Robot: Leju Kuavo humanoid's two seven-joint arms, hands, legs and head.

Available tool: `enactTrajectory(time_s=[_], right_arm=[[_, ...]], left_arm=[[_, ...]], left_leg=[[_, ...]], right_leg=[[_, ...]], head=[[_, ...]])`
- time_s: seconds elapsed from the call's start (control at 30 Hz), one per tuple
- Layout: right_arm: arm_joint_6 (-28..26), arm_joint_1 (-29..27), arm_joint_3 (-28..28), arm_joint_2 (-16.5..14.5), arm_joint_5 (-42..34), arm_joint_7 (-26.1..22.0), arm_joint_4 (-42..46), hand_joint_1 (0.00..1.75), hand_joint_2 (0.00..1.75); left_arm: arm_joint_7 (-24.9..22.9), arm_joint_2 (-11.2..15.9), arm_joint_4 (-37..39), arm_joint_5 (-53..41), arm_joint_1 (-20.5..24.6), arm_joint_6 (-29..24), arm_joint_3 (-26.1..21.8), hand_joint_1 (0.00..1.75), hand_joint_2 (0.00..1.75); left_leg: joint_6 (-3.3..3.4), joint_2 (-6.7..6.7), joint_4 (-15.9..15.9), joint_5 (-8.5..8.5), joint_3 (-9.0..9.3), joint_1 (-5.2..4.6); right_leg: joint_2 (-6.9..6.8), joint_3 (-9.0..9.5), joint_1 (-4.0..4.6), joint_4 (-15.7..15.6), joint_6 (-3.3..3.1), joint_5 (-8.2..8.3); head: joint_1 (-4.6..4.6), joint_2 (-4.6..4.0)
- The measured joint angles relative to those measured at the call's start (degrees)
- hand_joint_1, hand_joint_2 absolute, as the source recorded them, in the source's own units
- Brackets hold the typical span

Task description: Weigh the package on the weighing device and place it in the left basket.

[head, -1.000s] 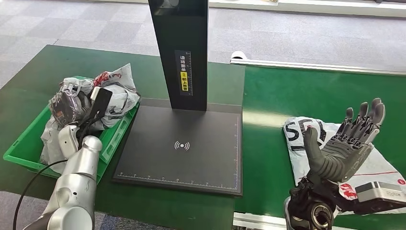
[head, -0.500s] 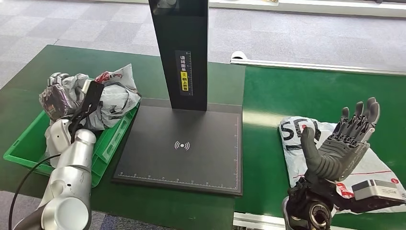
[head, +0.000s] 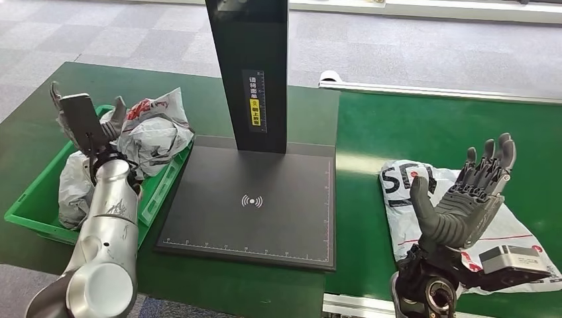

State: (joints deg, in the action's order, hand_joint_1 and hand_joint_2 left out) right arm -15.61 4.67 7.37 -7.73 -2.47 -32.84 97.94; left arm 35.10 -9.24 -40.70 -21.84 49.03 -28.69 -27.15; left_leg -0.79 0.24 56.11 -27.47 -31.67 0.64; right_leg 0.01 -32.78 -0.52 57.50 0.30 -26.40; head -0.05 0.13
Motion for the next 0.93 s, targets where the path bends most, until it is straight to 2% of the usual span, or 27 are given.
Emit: enactTrajectory(time_s=[0.1,0.27,0.43,0.57,0.7,0.93], right_arm=[[0.3,0.07,-0.26,0.03,0.08,-0.18,-0.21,0.0,1.75],[0.63,0.08,-0.95,0.06,0.32,-0.16,-0.26,0.0,1.75],[1.47,0.05,-1.48,0.19,0.51,0.73,-0.31,0.0,1.75],[2.03,0.05,-1.52,0.21,0.92,1.45,-0.83,0.0,1.75],[2.45,0.05,-1.54,0.2,1.2,1.81,-1.6,0.0,1.75],[3.04,0.05,-1.55,0.15,2.24,3.27,-2.6,0.0,1.75]], left_arm=[[-2.8,-0.07,-5.52,11.55,-2.79,6.41,7.33,0.0,1.75],[-5.09,0.1,-15.56,24.25,-8.65,15.51,18.3,0.0,1.75],[-3.44,0.26,-29.27,33.45,-18.78,23.43,28.7,0.0,1.75],[0.37,-0.06,-37.25,34.55,-27.51,25.09,36.6,0.0,1.75],[1.0,-0.38,-40.6,36.59,-32.61,27.06,41.22,0.0,1.75],[0.21,-1.1,-41.72,37.52,-36.84,30.32,44.14,0.0,1.75]], left_leg=[[0.0,-0.01,0.0,0.0,-0.02,0.0],[0.01,0.0,-0.01,-0.02,-0.06,0.0],[0.01,0.01,-0.01,-0.07,-0.06,-0.02],[0.03,0.01,-0.01,-0.11,-0.07,-0.02],[0.03,0.0,-0.02,-0.11,-0.08,-0.01],[0.03,0.01,-0.02,-0.1,-0.04,-0.01]], right_leg=[[0.0,-0.01,0.0,0.0,0.0,-0.01],[0.0,-0.03,0.0,0.0,0.01,-0.01],[0.0,-0.04,-0.02,-0.02,0.02,-0.03],[0.0,-0.06,-0.02,-0.03,0.01,-0.06],[0.0,-0.07,-0.01,-0.04,0.01,-0.06],[0.0,-0.04,-0.01,-0.03,0.01,-0.05]], head=[[0.0,0.0],[0.01,0.0],[0.01,0.0],[0.01,0.0],[0.0,0.0],[0.0,0.0]])
